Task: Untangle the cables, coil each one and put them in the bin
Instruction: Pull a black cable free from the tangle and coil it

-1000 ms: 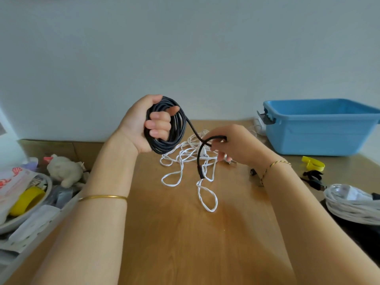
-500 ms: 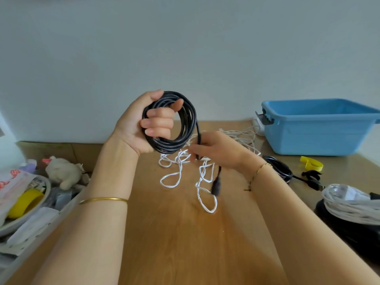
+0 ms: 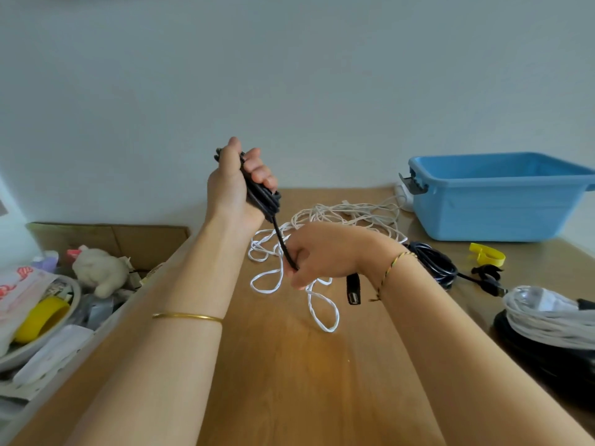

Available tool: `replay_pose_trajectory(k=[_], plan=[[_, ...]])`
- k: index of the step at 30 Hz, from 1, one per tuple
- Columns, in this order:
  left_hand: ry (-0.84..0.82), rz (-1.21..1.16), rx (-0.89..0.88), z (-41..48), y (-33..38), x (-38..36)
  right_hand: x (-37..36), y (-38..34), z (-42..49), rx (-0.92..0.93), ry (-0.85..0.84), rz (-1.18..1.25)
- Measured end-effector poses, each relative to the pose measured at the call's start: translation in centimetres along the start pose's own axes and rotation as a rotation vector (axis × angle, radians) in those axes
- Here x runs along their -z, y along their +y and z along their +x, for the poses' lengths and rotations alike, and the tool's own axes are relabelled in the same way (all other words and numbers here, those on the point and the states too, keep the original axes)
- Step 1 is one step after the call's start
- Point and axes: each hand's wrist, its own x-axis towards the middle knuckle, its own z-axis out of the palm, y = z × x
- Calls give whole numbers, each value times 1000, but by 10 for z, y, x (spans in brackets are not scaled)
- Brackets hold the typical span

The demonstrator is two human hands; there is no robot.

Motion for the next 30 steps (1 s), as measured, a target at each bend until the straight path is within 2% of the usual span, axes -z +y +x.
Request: replay_pose_trajectory(k=[2,4,7,9,12,17,20,22,25,27,30], plan=[[17,239,-147,0,-5,1,1,-6,-4,24,-45,12],[1,537,-291,2,-10,5,7,-11,-9,33,-16,38],[-137,963,-384,0,-15,13,18,-13,-14,4,84,-47],[-232,1158,-381,-6,-18,12,25,-13,-19,-5,153,-98],[-239,1382,-350,-12,-23,7,34,-10,-26,-21,215,-113],[-450,1596,-126,-17,-23,11,45,5,-43,-92,198,-71],[-457,1538,69,-21,-25,10,46,14,-38,-71,389,-115],[-459,1298,261,-20,-24,11,43,19,-29,-20,556,-120],[-562,969,512,-18,-18,12,37,26,-16,105,711,-23],[-607,861,567,-20,-15,12,31,30,-10,187,807,95],[-604,744,589,-21,-13,11,19,34,-2,253,867,453]])
